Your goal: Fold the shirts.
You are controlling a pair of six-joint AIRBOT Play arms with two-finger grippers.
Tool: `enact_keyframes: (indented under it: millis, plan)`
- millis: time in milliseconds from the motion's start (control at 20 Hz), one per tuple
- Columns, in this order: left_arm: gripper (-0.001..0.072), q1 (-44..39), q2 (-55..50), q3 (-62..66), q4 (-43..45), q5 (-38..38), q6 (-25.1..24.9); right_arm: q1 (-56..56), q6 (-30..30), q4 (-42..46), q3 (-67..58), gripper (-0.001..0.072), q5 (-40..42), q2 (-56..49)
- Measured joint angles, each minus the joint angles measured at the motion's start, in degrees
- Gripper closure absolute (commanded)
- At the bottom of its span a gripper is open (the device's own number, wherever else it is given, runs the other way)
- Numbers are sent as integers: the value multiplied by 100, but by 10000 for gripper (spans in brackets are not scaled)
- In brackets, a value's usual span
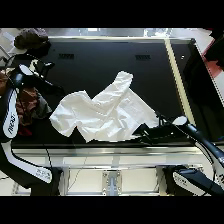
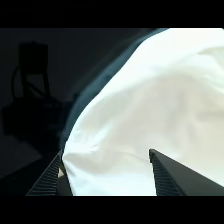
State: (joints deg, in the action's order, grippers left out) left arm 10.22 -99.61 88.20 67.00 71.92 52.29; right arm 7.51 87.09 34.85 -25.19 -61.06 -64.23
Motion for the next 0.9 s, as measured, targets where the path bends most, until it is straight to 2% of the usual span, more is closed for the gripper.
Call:
enact_keyframes:
  millis: [100,200,300,350,400,450,700,900]
  plan:
    - [124,7,-61,0,4,22,-7,581,42,-468,74,95,540,-275]
    - [125,7,-122,2,2,39,-28,1001,61,-920,111,201,1056,-463]
    - [126,7,-195,7,-2,68,-74,1250,81,-1287,116,253,1475,-564]
    - [126,7,-229,7,-11,68,-90,1322,83,-1419,101,400,1641,-592]
    - [126,9,-273,7,-9,72,-109,1384,85,-1547,76,639,1805,-616]
    - [126,11,-306,7,-11,81,-111,1419,85,-1648,37,700,1969,-629]
    - [125,11,-396,17,-140,175,-299,1499,-256,-1801,-511,699,2415,-595]
    - [125,11,-411,24,-435,151,-658,1344,-365,-1082,-1375,700,2398,-431]
